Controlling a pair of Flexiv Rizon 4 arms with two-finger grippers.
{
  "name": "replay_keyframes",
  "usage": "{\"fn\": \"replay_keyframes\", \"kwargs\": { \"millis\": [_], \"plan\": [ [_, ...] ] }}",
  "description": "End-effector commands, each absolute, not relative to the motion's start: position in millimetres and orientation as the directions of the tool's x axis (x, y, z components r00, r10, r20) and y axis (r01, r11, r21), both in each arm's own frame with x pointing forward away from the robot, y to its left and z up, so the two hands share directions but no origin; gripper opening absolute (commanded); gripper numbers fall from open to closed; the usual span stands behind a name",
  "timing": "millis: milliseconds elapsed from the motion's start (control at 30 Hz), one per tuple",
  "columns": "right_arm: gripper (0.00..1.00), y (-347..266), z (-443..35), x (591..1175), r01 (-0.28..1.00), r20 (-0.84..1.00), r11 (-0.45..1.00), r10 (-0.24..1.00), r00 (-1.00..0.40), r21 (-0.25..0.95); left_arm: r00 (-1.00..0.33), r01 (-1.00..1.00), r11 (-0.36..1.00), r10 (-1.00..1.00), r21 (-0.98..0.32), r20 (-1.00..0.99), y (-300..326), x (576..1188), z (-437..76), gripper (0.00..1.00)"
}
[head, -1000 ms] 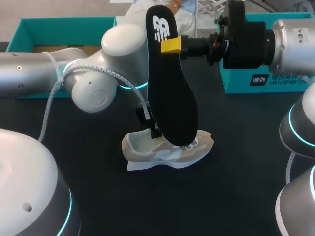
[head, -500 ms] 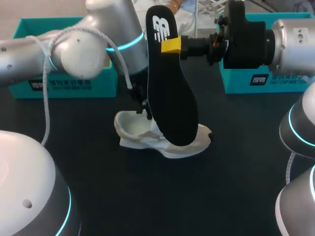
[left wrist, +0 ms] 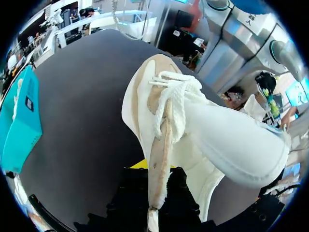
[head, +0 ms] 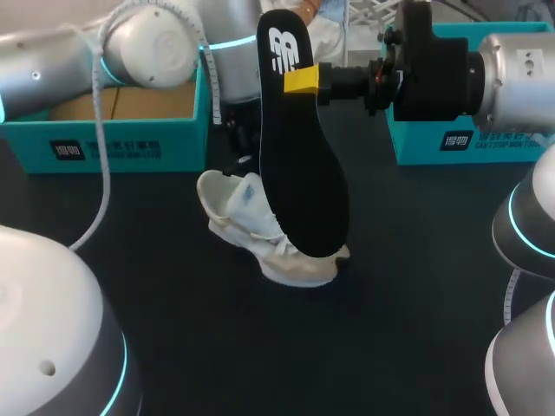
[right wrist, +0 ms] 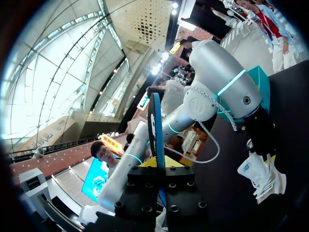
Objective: Take the shoe out of the shoebox, open the shoe tongue, remove and reinsert the insole, then place the shoe into the shoebox
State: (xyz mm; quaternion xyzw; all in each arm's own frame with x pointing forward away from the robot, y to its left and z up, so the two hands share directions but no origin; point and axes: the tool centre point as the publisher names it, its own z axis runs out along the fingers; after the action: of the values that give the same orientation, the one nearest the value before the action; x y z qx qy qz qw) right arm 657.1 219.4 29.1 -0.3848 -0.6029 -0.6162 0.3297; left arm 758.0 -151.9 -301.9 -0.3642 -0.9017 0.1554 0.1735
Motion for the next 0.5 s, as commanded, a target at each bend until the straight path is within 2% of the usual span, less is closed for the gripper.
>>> {"fn": "replay_keyframes", "kwargs": {
  "millis": [33,100,500],
  "plan": [
    [0.00,222.6,29.4,656.8,0.871,0.873,-0.057,0.063,-0.484,0.488,0.431,0.874,-0.266,0.810,-0.406,0.398,-154.8,759.9,-302.4,0.00],
    [0.00,222.6,29.4,656.8,0.871,0.873,-0.057,0.063,-0.484,0.488,0.436,0.882,-0.290,0.801,-0.370,0.411,-154.4,760.0,-303.0,0.00],
    [0.00,222.6,29.4,656.8,0.871,0.873,-0.057,0.063,-0.484,0.488,0.436,0.882,-0.290,0.801,-0.370,0.411,-154.4,760.0,-303.0,0.00]
  ]
}}
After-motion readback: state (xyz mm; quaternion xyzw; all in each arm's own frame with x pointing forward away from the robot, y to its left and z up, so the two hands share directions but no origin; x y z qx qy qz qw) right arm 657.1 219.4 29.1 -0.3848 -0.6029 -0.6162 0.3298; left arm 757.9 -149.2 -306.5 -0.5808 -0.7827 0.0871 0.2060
